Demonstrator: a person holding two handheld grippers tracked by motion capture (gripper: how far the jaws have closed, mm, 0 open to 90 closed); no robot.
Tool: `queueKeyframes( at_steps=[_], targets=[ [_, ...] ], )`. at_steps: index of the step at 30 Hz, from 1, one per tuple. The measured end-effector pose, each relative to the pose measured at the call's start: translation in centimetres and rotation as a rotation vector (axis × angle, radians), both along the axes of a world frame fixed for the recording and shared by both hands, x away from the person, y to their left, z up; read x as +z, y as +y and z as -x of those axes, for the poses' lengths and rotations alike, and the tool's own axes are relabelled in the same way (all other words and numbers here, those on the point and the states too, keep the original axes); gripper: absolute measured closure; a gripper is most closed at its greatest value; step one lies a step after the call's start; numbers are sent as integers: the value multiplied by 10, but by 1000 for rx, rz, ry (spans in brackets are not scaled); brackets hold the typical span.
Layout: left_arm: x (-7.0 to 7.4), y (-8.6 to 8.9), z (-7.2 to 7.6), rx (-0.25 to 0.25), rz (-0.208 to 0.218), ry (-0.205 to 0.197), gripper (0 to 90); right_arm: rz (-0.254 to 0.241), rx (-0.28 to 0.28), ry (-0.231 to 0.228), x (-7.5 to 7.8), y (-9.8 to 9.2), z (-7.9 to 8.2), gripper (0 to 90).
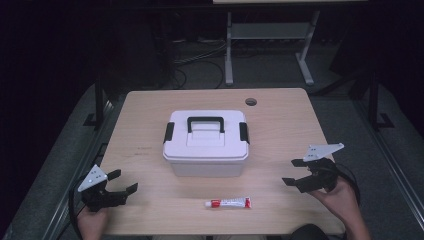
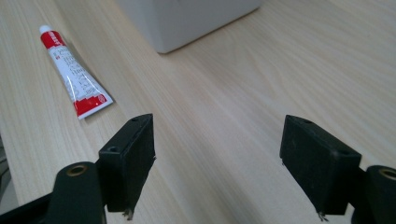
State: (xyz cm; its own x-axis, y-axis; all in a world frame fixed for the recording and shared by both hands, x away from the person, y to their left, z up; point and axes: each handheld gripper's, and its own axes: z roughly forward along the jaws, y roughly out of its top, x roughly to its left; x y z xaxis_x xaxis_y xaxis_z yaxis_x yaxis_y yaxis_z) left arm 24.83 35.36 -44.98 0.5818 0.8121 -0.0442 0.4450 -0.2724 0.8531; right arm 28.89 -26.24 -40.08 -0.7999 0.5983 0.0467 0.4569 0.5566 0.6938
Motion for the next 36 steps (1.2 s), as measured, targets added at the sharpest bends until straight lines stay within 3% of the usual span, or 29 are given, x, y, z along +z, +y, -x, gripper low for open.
queueKeyframes(
  at_steps=[3, 9, 17, 27, 36],
  targets=[
    [0, -1, 0, -2, 5, 0, 134, 35, 30, -1, 13, 7, -7, 255],
    [0, 0, -1, -5, 7, -1, 134, 79, 64, 16, 24, 17, -19, 252],
    [1, 1, -1, -2, 14, -3, 134, 108, 94, 51, 35, 24, -31, 250],
    [1, 3, -1, -3, 21, -8, 134, 164, 131, 45, 52, 31, -44, 248],
    [2, 3, -1, -4, 22, -11, 134, 178, 146, 51, 58, 33, -52, 248]
  ],
)
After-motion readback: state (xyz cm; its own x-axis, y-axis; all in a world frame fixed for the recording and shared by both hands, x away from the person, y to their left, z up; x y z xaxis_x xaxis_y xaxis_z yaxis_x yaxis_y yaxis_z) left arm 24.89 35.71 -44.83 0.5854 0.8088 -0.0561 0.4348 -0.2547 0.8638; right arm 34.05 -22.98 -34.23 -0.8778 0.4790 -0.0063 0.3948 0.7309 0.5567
